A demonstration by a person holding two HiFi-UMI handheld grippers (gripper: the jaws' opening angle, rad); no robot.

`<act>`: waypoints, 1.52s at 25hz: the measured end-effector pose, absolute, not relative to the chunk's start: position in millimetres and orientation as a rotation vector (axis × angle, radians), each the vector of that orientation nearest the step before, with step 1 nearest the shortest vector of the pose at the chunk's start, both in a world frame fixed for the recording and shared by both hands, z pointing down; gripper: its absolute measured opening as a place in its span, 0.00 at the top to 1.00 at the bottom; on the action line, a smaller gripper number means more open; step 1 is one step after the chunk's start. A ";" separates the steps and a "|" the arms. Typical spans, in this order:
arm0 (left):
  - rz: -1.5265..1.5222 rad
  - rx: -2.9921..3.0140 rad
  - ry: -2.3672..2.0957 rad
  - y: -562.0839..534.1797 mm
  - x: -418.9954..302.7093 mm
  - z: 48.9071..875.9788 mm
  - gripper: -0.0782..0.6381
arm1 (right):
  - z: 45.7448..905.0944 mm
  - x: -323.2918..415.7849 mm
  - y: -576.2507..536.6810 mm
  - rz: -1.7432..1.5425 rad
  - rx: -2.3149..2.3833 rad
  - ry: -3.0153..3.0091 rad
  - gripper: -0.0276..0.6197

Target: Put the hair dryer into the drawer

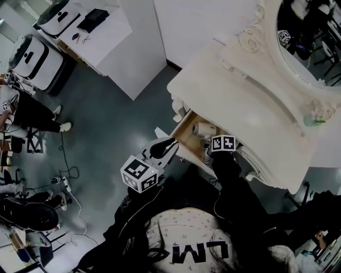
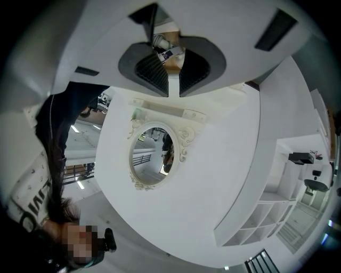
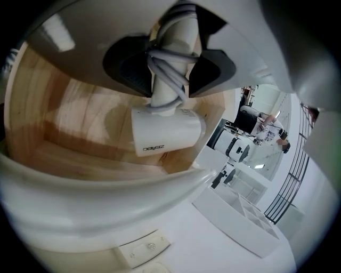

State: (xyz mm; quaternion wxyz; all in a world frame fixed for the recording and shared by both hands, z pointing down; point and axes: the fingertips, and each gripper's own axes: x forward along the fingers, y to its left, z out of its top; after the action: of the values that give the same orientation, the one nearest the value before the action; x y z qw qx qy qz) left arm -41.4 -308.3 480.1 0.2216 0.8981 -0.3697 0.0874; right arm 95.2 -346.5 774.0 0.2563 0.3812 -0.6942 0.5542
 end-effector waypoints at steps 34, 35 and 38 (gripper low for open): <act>0.239 2.503 -0.961 -283.0 -45.3 481.2 0.81 | 709.2 113.9 -345.3 1.402 1.251 -2.114 0.56; 0.237 2.507 -0.957 -281.6 -45.9 480.4 0.81 | 702.0 112.6 -343.0 1.392 1.256 -2.133 0.56; 0.231 2.521 -0.944 -277.7 -47.4 478.5 0.81 | 678.4 109.0 -337.3 1.349 1.285 -2.200 0.56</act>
State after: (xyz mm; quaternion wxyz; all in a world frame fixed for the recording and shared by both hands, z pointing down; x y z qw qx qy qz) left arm -47.4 -277.7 478.5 0.2180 0.9106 -0.3410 0.0834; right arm 109.0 -337.3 678.4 0.1292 0.4419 -0.7568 0.4640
